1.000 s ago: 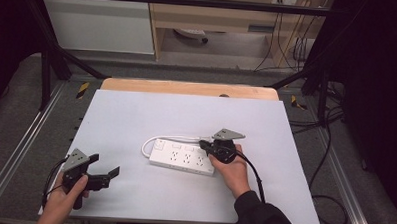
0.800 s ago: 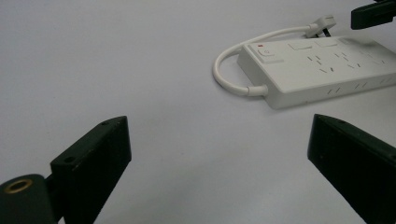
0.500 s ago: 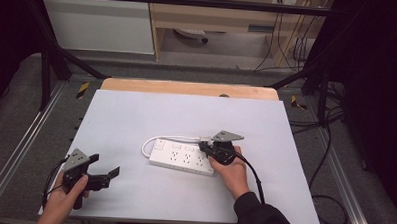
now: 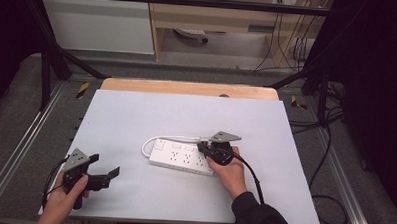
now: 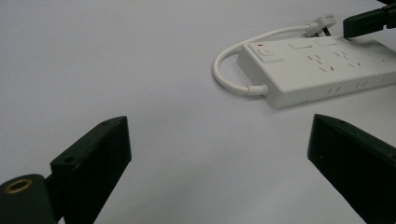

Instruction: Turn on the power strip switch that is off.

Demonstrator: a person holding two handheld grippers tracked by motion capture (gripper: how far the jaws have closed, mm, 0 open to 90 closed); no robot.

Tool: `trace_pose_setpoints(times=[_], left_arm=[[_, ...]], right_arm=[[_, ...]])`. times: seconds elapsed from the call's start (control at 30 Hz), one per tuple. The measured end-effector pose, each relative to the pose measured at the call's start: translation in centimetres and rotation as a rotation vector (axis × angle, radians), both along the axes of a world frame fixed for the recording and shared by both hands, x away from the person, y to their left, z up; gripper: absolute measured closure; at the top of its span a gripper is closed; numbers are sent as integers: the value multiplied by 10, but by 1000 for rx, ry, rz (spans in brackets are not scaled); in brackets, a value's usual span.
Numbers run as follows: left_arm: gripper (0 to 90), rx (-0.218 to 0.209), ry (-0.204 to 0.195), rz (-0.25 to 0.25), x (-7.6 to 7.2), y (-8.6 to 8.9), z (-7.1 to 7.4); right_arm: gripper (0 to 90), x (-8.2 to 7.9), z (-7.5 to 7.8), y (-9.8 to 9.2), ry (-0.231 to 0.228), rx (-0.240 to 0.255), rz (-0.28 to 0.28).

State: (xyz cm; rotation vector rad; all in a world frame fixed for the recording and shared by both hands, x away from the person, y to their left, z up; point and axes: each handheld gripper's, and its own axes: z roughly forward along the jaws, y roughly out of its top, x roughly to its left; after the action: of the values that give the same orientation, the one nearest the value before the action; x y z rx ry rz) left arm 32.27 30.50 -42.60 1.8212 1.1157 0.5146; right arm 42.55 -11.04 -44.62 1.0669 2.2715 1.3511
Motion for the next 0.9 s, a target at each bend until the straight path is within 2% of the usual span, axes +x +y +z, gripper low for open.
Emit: trace_pose_setpoints(times=[0.9], left_arm=[[63, 4, -1, -1, 0, -1, 0]], right_arm=[[900, 0, -3, 0, -7, 13, -1]])
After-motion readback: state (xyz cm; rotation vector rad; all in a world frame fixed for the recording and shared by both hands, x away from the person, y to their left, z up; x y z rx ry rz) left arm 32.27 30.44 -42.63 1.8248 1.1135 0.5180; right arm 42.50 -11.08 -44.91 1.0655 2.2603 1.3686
